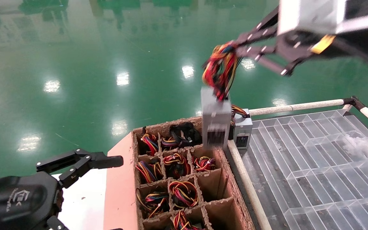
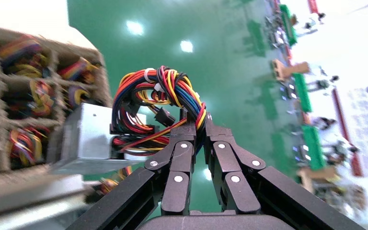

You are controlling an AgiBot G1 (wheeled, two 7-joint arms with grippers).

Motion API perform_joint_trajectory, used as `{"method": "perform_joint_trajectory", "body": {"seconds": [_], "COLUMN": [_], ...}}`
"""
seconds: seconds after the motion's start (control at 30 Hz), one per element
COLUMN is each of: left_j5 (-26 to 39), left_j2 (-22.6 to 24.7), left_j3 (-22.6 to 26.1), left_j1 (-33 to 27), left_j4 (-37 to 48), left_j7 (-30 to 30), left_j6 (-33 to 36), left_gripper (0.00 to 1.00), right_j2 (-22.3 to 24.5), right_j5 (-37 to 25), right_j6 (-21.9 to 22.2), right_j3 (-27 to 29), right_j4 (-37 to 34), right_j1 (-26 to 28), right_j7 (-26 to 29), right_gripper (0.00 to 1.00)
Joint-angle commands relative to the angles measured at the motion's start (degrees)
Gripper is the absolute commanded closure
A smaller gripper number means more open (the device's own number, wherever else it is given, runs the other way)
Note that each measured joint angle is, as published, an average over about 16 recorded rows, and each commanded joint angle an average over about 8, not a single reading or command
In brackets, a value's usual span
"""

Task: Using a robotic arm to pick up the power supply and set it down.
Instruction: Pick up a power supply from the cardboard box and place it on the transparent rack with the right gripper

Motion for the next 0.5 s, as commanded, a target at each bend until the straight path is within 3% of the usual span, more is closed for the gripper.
{"method": "perform_joint_trajectory", "body": {"seconds": [0.03,0.5], "left_j5": [0.0,0.0], "left_j2": [0.0,0.0], "left_j3": [0.0,0.0], "left_j1": [0.0,0.0], "left_j4": [0.0,0.0], "left_j7": [0.0,0.0], "left_j6": [0.0,0.0], "left_gripper": [0.00,0.00], "right_j2": [0.8,4.8], "right_j5": [-0.3,-3.6], "right_j6": [0.1,-2.3], "right_j3": [0.4,-0.9], "right_j4": [0.3,-6.5], "right_j1": [1.0,0.9], "right_j7": [0.0,-7.6], "right_gripper": [1.00,1.00]}}
